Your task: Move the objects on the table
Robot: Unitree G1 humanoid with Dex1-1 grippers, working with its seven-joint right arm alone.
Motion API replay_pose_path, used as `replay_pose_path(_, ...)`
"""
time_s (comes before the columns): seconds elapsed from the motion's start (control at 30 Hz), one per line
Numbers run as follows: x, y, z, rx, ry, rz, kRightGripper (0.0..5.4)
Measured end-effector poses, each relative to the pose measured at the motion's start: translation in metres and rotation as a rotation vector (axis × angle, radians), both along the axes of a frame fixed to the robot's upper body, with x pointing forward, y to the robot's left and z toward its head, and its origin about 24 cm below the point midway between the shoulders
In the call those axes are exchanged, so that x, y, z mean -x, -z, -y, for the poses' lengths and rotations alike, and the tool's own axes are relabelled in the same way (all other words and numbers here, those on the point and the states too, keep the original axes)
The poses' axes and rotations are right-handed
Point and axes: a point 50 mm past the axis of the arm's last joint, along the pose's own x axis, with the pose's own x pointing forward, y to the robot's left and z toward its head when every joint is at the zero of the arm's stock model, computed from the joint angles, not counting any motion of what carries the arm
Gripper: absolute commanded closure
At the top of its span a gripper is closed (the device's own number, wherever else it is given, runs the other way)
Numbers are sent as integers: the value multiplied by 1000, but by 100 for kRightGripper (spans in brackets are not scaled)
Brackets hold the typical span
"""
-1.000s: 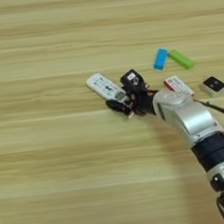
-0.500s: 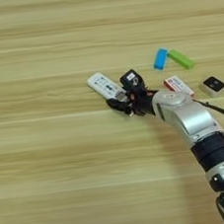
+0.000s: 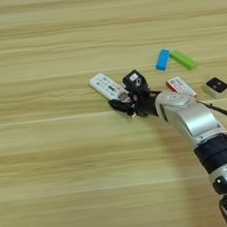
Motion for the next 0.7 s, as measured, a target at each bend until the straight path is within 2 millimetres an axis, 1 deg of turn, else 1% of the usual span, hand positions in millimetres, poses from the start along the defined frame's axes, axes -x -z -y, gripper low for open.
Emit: replay_pose_path(0.7, -3, -4, 10, -31, 54, 10, 250)
